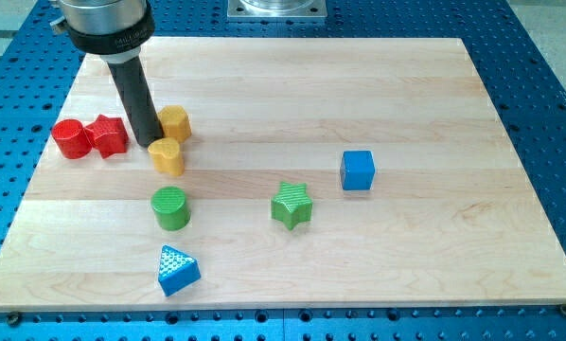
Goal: Move the red star to the bottom left of the green star
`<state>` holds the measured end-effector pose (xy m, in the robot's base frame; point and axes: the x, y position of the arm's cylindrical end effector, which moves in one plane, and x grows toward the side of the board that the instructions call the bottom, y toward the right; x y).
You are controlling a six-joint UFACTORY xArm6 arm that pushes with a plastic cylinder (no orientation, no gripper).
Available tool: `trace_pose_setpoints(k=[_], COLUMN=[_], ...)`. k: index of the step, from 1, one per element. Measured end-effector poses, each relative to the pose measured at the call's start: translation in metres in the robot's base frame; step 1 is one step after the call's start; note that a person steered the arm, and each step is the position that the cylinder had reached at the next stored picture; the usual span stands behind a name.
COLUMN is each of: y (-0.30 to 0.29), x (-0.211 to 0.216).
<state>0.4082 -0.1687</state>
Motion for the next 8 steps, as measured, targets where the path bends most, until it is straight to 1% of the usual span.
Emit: trace_pose_setpoints(k=[1, 2, 3, 4, 5, 6, 7, 8], y=[-0.041, -0.057, -0.052, -0.065, -0.116, -0.136, -0.136, -0.136], x=[-0.001, -0.002, -0.025, -0.051, -0.052, -0.050, -0.005, 0.054])
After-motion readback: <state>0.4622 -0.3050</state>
